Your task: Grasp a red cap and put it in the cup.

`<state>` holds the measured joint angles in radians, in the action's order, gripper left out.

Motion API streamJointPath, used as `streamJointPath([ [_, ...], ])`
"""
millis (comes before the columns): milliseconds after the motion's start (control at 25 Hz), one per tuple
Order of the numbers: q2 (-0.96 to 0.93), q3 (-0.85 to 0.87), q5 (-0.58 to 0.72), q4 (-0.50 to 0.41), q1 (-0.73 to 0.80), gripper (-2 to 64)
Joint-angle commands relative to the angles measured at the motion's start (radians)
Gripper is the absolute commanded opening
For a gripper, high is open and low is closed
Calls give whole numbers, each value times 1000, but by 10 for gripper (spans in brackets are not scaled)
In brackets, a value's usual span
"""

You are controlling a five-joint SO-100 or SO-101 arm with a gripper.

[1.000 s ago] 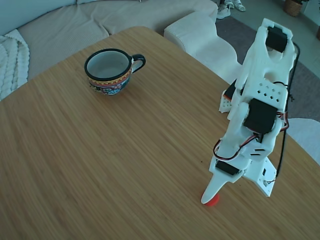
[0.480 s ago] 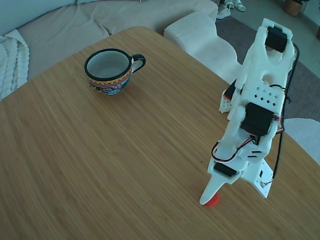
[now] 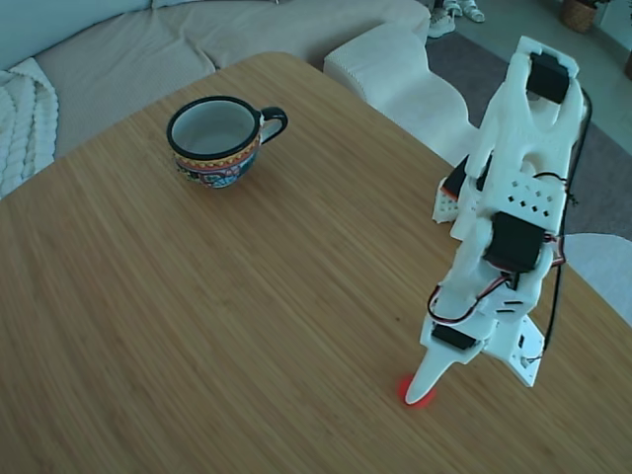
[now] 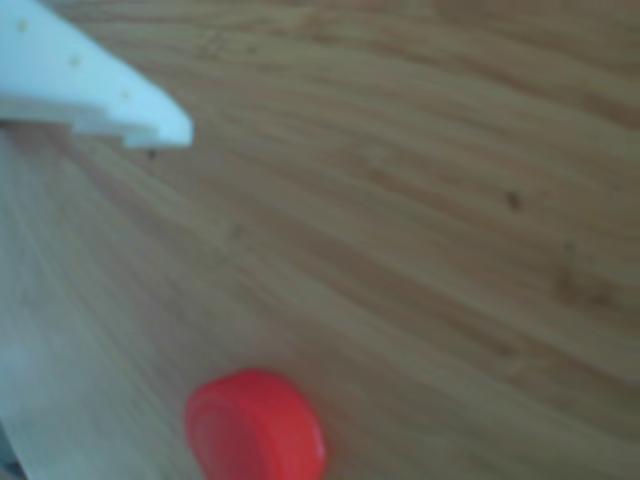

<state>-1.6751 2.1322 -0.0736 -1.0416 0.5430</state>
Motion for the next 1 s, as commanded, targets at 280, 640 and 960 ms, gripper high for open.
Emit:
streamJointPath([
  [280,-51,-23,-15,-8,29,529],
  [640,-31,-54,-15,3,11,529],
  [960,-31,-71,-15,6,-23,529],
])
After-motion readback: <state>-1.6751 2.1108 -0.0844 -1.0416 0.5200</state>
